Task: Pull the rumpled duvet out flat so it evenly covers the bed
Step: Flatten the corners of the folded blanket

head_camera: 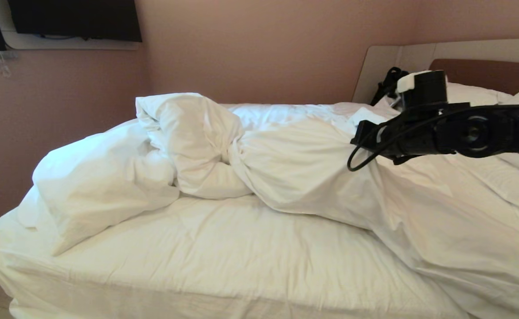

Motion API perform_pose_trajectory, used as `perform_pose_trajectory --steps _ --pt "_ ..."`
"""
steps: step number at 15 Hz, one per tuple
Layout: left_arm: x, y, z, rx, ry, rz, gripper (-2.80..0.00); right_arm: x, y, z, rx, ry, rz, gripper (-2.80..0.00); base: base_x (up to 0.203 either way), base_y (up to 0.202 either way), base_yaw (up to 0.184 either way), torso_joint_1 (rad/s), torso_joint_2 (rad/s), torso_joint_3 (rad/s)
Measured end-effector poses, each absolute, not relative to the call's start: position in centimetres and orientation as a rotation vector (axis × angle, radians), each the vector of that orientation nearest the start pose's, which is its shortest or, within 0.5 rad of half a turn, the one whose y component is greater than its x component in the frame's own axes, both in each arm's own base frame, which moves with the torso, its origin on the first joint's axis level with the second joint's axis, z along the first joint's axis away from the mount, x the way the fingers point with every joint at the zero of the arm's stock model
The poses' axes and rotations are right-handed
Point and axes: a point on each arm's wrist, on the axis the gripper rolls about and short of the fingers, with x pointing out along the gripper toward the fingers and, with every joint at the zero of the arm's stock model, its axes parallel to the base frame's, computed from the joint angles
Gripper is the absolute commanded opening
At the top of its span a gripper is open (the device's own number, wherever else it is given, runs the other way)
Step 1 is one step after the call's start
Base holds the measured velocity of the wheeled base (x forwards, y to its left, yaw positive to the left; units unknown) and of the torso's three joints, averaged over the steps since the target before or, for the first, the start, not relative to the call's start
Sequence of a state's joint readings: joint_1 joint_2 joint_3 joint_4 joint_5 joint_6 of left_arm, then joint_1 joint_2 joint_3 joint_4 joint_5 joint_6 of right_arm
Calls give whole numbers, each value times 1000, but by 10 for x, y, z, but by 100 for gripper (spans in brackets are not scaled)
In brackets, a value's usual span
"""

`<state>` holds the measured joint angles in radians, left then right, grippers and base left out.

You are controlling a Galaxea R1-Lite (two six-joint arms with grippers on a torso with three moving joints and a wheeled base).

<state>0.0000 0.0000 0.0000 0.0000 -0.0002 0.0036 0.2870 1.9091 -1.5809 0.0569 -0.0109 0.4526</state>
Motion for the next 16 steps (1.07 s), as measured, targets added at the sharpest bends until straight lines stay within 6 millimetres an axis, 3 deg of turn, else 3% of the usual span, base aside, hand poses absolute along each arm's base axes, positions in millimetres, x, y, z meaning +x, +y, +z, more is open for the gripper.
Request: perform_pose_trajectory --steps 4,7,12,16 --pt "-23 0 75 4 0 0 -280 306 86 301 404 417 241 -280 0 0 0 0 0 0" --pt "-23 0 75 3 0 0 -280 258 70 319 410 410 270 -280 0 0 0 0 0 0" --pt "-23 0 75 4 0 0 -280 195 52 298 386 493 252 -280 0 0 0 0 0 0" --pt "-23 0 75 3 0 0 -280 170 45 276 382 540 241 -280 0 0 0 0 0 0"
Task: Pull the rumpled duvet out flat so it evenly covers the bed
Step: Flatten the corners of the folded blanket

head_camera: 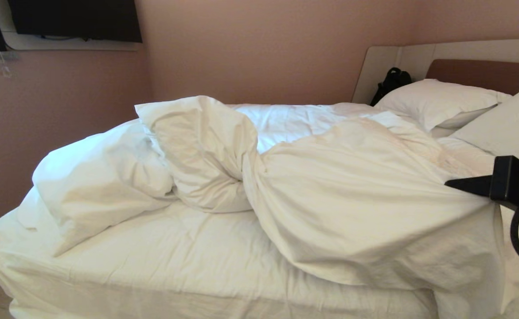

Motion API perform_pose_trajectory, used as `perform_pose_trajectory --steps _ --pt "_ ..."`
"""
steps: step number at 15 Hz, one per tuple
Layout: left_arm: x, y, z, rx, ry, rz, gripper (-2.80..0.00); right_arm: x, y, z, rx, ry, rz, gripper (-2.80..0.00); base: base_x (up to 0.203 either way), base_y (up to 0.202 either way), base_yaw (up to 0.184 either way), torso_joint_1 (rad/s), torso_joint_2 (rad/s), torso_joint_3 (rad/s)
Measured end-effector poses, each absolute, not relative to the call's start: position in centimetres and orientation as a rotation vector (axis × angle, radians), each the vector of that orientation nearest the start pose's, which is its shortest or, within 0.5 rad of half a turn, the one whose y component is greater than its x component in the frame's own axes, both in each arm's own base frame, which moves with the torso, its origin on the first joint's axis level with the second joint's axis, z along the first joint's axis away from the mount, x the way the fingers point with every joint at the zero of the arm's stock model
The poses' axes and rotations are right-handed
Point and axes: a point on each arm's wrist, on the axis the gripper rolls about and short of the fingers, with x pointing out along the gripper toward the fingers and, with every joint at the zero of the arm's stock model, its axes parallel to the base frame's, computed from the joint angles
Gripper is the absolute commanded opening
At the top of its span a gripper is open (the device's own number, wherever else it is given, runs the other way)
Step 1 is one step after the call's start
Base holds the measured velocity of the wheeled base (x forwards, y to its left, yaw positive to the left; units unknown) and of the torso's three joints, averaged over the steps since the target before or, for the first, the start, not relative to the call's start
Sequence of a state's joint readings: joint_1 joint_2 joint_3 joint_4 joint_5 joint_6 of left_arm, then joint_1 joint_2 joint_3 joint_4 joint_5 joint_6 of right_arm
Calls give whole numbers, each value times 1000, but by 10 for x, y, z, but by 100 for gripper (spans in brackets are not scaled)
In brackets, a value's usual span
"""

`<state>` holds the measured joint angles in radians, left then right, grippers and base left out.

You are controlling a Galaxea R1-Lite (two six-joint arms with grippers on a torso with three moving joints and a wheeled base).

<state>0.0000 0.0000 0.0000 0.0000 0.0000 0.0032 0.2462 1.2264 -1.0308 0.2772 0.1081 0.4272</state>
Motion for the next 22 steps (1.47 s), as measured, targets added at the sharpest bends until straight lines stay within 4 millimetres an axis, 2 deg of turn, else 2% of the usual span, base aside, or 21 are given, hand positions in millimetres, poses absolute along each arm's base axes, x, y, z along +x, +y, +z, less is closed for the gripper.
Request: perform_pose_trajectory --steps 4,5,7,10,13,16,17,19,22 --pt "-23 0 75 3 0 0 -280 152 41 262 378 562 232 -280 0 0 0 0 0 0" --pt "-23 0 75 3 0 0 -280 147 39 260 376 564 232 0 0 0 0 0 0 0" --pt "-23 0 75 3 0 0 -280 139 37 256 373 571 237 0 0 0 0 0 0 0" --pt "-23 0 75 3 0 0 -280 132 36 260 378 538 246 0 0 0 0 0 0 0" --pt "-23 0 75 3 0 0 -280 132 38 277 384 481 293 0 0 0 0 0 0 0" --pt "-23 0 75 4 0 0 -280 145 47 297 385 448 360 0 0 0 0 0 0 0" --pt "-23 0 75 4 0 0 -280 153 52 306 384 437 377 -280 0 0 0 0 0 0" --pt "-23 0 75 4 0 0 -280 175 64 317 379 434 405 -280 0 0 0 0 0 0" --pt "-23 0 75 3 0 0 -280 219 91 326 366 451 447 -280 0 0 0 0 0 0"
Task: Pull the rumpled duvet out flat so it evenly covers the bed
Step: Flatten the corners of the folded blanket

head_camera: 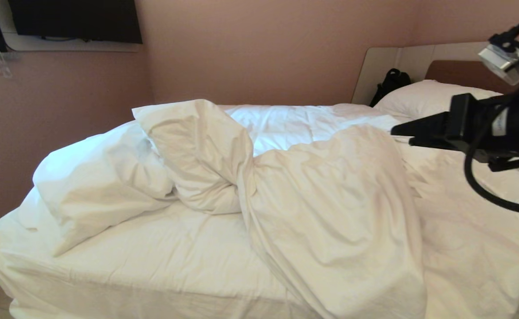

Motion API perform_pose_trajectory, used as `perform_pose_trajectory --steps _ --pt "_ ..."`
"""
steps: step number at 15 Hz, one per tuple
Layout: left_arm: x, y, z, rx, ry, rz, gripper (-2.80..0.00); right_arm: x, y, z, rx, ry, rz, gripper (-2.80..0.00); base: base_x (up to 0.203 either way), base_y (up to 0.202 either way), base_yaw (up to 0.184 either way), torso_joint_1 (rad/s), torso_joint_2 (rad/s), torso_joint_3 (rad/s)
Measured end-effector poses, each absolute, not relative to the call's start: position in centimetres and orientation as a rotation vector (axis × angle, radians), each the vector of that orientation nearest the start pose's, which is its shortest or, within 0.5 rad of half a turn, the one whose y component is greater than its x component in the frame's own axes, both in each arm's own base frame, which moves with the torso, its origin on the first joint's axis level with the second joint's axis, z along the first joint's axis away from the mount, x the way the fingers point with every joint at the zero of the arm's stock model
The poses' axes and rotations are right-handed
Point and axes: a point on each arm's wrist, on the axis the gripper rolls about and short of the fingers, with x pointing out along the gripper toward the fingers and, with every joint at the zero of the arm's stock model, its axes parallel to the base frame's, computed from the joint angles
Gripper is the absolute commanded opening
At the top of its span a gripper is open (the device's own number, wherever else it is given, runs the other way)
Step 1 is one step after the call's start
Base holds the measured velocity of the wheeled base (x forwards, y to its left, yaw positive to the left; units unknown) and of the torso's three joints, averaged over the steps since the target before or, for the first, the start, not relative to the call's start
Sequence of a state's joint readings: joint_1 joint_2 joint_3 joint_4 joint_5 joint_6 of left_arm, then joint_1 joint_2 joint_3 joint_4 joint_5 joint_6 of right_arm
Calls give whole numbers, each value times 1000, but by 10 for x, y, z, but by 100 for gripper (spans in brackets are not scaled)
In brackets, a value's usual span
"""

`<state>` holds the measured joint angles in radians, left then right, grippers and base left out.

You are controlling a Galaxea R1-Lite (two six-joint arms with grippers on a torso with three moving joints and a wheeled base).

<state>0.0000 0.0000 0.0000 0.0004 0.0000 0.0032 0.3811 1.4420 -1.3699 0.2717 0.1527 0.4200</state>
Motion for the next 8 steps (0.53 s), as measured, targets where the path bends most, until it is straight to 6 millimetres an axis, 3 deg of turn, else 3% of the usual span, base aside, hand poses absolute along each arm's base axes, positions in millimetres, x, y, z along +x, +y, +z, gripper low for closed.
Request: perform_pose_trajectory --steps 5,8 --pt "-23 0 75 3 0 0 -280 286 142 324 353 470 509 -280 0 0 0 0 0 0" --pt "-23 0 75 3 0 0 -280 309 171 309 336 506 543 -280 0 0 0 0 0 0"
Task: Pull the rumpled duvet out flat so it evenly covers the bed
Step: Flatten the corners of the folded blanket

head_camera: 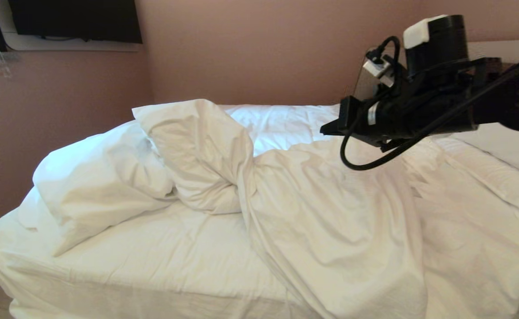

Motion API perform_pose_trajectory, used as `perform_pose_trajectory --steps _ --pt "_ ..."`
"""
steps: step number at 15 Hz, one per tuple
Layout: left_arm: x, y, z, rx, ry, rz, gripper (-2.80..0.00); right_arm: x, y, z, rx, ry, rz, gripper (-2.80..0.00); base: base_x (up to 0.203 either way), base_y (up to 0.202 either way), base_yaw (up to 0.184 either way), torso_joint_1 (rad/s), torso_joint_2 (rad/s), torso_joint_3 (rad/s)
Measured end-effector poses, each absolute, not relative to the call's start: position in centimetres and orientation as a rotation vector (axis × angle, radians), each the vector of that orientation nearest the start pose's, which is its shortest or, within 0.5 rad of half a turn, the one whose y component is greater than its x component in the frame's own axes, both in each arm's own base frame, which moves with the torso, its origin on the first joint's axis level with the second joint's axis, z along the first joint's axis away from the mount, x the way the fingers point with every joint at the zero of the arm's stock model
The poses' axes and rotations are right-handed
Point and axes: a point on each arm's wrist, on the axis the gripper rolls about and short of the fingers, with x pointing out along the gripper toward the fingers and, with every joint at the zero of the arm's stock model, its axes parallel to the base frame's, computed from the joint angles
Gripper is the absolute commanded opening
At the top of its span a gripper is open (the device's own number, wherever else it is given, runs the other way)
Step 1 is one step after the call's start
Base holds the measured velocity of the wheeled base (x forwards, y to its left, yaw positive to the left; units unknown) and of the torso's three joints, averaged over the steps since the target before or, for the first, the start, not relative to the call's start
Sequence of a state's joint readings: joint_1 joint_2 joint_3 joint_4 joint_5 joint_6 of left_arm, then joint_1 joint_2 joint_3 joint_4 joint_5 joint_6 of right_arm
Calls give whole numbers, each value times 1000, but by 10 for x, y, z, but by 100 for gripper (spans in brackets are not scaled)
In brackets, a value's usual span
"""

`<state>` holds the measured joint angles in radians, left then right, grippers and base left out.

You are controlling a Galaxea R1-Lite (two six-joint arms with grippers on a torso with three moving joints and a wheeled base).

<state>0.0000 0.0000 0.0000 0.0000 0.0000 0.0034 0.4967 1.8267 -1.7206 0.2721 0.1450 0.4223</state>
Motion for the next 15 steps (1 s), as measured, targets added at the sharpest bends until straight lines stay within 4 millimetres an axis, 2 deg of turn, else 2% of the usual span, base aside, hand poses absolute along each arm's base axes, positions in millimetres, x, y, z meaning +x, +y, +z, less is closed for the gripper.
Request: perform_pose_trajectory --steps 8,15 --pt "-23 0 75 3 0 0 -280 342 240 269 281 555 558 -280 0 0 0 0 0 0" --pt "-23 0 75 3 0 0 -280 356 277 226 213 592 546 -280 0 0 0 0 0 0"
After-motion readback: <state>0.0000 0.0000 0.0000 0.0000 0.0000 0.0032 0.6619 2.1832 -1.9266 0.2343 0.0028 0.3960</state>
